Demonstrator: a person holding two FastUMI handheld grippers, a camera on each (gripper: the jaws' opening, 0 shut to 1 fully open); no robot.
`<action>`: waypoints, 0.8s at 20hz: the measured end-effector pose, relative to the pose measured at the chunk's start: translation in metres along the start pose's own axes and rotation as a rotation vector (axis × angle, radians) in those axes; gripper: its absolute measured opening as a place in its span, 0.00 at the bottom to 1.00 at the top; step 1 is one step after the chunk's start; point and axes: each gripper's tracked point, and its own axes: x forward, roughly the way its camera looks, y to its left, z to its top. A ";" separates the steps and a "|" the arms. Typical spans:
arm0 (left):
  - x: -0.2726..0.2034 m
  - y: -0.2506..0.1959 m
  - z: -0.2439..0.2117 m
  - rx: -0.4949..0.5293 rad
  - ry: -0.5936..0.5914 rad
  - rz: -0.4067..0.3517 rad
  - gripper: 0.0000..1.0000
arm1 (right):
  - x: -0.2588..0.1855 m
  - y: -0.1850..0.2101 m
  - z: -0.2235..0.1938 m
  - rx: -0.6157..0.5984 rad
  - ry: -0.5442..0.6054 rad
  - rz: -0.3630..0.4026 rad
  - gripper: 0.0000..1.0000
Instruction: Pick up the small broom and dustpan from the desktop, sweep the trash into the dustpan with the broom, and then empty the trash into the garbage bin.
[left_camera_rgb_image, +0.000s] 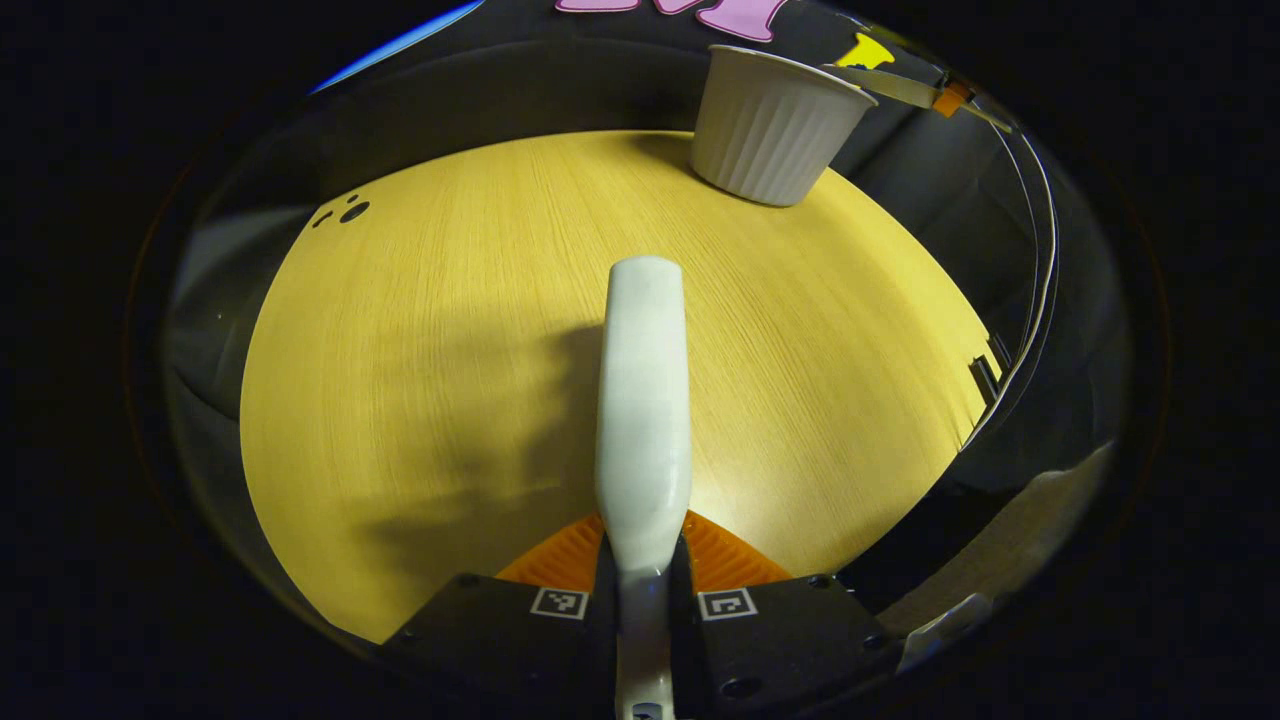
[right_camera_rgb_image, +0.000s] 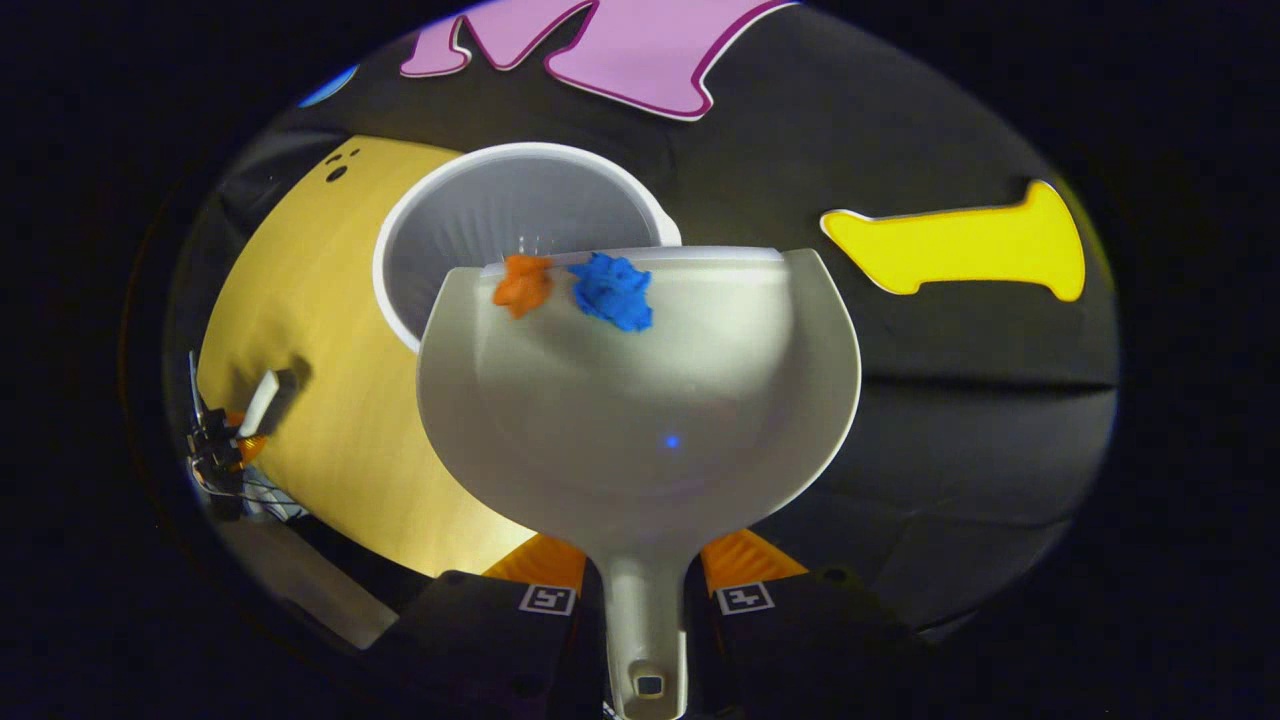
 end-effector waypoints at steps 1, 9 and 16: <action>0.000 0.000 0.001 -0.002 0.000 0.000 0.25 | 0.001 -0.002 0.002 -0.008 0.033 0.000 0.36; 0.001 0.000 0.003 -0.012 0.005 0.012 0.25 | 0.005 -0.001 0.011 -0.031 0.096 0.038 0.36; -0.004 -0.002 0.007 -0.018 -0.004 0.039 0.25 | -0.009 0.012 0.007 0.052 -0.057 0.123 0.36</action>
